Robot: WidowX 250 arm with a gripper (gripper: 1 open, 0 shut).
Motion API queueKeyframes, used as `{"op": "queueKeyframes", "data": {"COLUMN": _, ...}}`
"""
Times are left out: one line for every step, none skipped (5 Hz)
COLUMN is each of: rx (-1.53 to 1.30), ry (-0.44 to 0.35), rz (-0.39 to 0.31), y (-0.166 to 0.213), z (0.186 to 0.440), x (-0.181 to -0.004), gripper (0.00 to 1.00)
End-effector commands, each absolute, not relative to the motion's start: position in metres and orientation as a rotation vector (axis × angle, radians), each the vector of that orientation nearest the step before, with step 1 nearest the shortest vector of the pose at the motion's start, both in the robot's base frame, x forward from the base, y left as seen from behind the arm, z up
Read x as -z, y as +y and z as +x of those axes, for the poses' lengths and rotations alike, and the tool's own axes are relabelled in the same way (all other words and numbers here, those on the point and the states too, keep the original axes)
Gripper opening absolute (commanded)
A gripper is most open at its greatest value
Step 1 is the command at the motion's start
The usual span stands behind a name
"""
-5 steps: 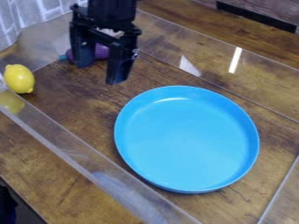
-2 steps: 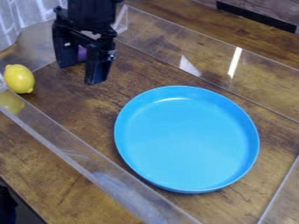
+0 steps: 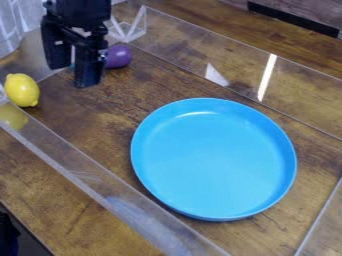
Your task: Put the lemon on the blue tray
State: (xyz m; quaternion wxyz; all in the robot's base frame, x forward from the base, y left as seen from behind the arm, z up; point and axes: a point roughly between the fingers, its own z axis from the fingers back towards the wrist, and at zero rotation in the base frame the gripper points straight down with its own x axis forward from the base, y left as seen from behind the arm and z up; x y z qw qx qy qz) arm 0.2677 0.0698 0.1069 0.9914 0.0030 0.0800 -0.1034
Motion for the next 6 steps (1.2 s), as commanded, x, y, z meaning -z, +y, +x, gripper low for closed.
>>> {"op": "queueKeyframes", "data": {"rx": 0.221, "ry": 0.104, "rz": 0.038, "y": 0.088, "z": 0.279, "x": -0.117, "gripper": 1.0}}
{"op": "queueKeyframes", "data": {"rx": 0.222, "ry": 0.101, "rz": 0.05, "y": 0.1, "z": 0.28, "x": -0.104, "gripper": 1.0}}
{"op": "queueKeyframes", "data": {"rx": 0.224, "ry": 0.098, "rz": 0.067, "y": 0.114, "z": 0.281, "x": -0.091, "gripper": 1.0}}
{"op": "queueKeyframes", "data": {"rx": 0.252, "ry": 0.099, "rz": 0.087, "y": 0.126, "z": 0.277, "x": -0.086, "gripper": 1.0}}
{"op": "queueKeyframes", "data": {"rx": 0.267, "ry": 0.102, "rz": 0.093, "y": 0.134, "z": 0.273, "x": -0.083, "gripper": 1.0}}
{"op": "queueKeyframes", "data": {"rx": 0.239, "ry": 0.106, "rz": 0.094, "y": 0.137, "z": 0.273, "x": -0.08, "gripper": 1.0}}
